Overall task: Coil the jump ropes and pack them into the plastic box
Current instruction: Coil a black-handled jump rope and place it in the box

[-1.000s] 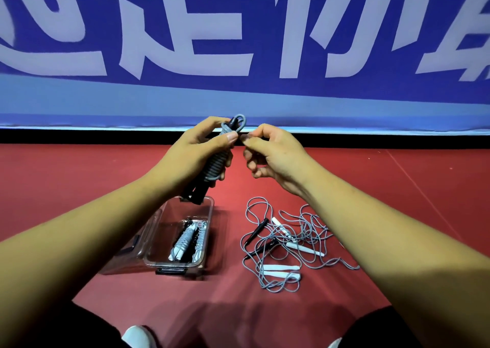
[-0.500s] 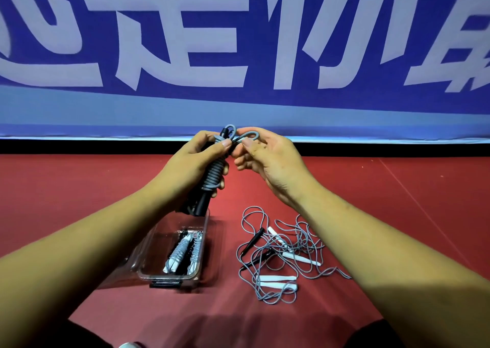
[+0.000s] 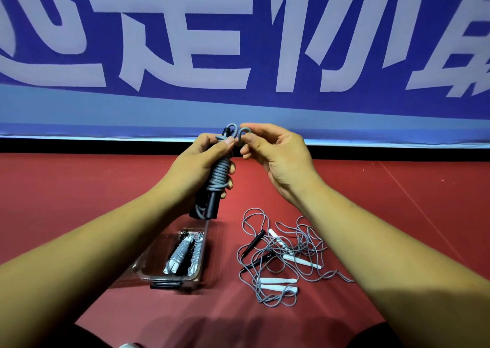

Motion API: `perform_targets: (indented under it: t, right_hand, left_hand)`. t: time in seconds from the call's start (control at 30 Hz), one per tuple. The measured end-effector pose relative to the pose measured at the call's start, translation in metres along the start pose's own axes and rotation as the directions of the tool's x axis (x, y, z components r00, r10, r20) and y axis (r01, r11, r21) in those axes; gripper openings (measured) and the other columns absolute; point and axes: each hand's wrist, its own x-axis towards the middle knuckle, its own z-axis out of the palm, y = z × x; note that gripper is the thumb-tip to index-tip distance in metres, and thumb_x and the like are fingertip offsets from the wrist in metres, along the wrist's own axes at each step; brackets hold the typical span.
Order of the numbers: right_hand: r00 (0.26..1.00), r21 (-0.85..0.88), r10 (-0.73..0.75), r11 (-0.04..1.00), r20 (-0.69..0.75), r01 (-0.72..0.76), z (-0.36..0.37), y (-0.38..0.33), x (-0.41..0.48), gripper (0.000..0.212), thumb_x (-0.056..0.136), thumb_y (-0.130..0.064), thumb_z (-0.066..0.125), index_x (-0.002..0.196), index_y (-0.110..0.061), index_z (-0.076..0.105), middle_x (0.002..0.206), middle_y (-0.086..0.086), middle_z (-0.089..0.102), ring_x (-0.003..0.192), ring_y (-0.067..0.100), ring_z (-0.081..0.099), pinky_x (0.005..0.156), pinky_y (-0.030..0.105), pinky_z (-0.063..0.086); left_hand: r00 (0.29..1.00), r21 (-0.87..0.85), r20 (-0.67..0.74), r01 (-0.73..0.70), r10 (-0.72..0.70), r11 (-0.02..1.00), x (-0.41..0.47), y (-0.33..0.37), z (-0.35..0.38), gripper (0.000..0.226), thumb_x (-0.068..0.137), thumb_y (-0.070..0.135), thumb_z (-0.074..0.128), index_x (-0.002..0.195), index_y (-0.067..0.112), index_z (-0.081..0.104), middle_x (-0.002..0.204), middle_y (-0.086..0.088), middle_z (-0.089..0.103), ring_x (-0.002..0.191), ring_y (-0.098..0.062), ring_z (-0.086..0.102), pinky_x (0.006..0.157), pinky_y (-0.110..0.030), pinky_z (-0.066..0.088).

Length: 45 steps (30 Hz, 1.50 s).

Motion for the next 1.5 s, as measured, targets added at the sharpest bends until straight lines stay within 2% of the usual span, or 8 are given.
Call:
perform_targets:
  t: [0.27, 0.63, 0.73, 0.83, 0.93, 1.13, 1.3, 1.5]
  right_hand:
    - [0.992, -0.495, -0.111, 0.866, -0.054, 0.070, 0.002, 0.002, 0.000, 0.027, 0.091, -0.010, 0.064, 0.117, -0.011, 0.069, 0.071, 0.000, 0.068, 0.060, 0.005, 0.056, 0.067, 0.020, 0.051]
    - [0.981, -0.670, -0.176, 0.739, -0.086, 0.074, 0.001, -0.002, 0.001, 0.042, 0.098, -0.017, 0.054, 0.140, -0.010, 0.050, 0.097, -0.004, 0.065, 0.085, 0.008, 0.058, 0.077, 0.011, 0.043]
    - [0.974, -0.664, -0.203, 0.742, -0.101, 0.086, 0.002, -0.001, -0.001, 0.038, 0.100, -0.015, 0.048, 0.137, -0.011, 0.047, 0.090, -0.001, 0.067, 0.081, 0.012, 0.061, 0.080, 0.028, 0.047]
    - [0.967, -0.637, -0.227, 0.764, -0.119, 0.101, 0.000, -0.001, 0.000, 0.013, 0.099, -0.012, 0.049, 0.111, -0.015, 0.051, 0.078, -0.011, 0.064, 0.068, 0.005, 0.057, 0.076, 0.033, 0.051]
    - [0.962, -0.626, -0.258, 0.766, -0.094, 0.144, 0.001, -0.005, 0.000, 0.014, 0.097, -0.010, 0.050, 0.107, -0.015, 0.058, 0.076, -0.013, 0.065, 0.062, 0.002, 0.055, 0.072, 0.030, 0.051]
    - [0.957, -0.702, -0.289, 0.688, -0.036, 0.182, 0.003, -0.005, -0.006, 0.021, 0.096, -0.008, 0.053, 0.106, -0.010, 0.071, 0.070, -0.019, 0.059, 0.060, -0.008, 0.055, 0.064, 0.010, 0.044]
    - [0.953, -0.689, -0.294, 0.705, -0.071, 0.166, 0.005, -0.001, -0.006, 0.020, 0.093, -0.005, 0.056, 0.099, -0.009, 0.074, 0.078, -0.005, 0.067, 0.063, 0.002, 0.058, 0.070, 0.025, 0.052]
    - [0.951, -0.628, -0.265, 0.770, -0.157, 0.111, 0.010, 0.005, -0.006, 0.021, 0.092, -0.001, 0.054, 0.097, -0.009, 0.073, 0.076, -0.003, 0.067, 0.063, 0.001, 0.060, 0.070, 0.027, 0.056]
  left_hand:
    - [0.998, 0.139, -0.044, -0.035, 0.041, 0.990, 0.001, -0.009, 0.003, 0.024, 0.093, 0.034, 0.064, 0.105, 0.020, 0.048, 0.075, -0.015, 0.062, 0.056, -0.028, 0.059, 0.047, -0.033, 0.048]
    - [0.999, 0.096, 0.034, -0.040, 0.037, 0.995, -0.006, -0.006, 0.009, 0.039, 0.088, 0.038, 0.061, 0.116, 0.015, 0.045, 0.075, -0.013, 0.062, 0.058, -0.027, 0.059, 0.051, -0.033, 0.051]
    - [0.997, 0.067, 0.074, -0.009, 0.004, 0.998, -0.007, -0.006, 0.008, 0.046, 0.087, 0.039, 0.060, 0.122, 0.014, 0.044, 0.078, -0.013, 0.063, 0.061, -0.028, 0.060, 0.054, -0.034, 0.052]
    - [0.991, -0.041, 0.121, 0.057, -0.052, 0.998, -0.008, -0.002, 0.005, 0.044, 0.087, 0.026, 0.067, 0.124, 0.015, 0.046, 0.080, -0.015, 0.062, 0.060, -0.029, 0.059, 0.053, -0.035, 0.051]
    - [0.994, -0.095, 0.107, 0.041, -0.031, 0.995, -0.008, 0.001, 0.004, 0.038, 0.089, 0.019, 0.060, 0.125, 0.014, 0.047, 0.080, -0.017, 0.061, 0.061, -0.030, 0.059, 0.053, -0.036, 0.051]
    - [0.999, 0.012, -0.028, -0.039, 0.039, 0.999, -0.009, -0.003, 0.011, 0.030, 0.098, 0.016, 0.057, 0.125, 0.013, 0.046, 0.084, -0.018, 0.063, 0.062, -0.031, 0.062, 0.053, -0.039, 0.055]
    - [0.993, 0.180, -0.063, -0.083, 0.095, 0.980, -0.007, -0.006, 0.012, 0.034, 0.096, 0.017, 0.060, 0.123, 0.014, 0.041, 0.095, -0.017, 0.061, 0.066, -0.019, 0.064, 0.062, -0.041, 0.059]
    - [0.986, 0.252, -0.116, -0.083, 0.115, 0.964, -0.005, -0.015, 0.013, 0.033, 0.095, 0.027, 0.063, 0.118, 0.021, 0.041, 0.097, -0.014, 0.064, 0.076, -0.030, 0.066, 0.077, -0.061, 0.056]
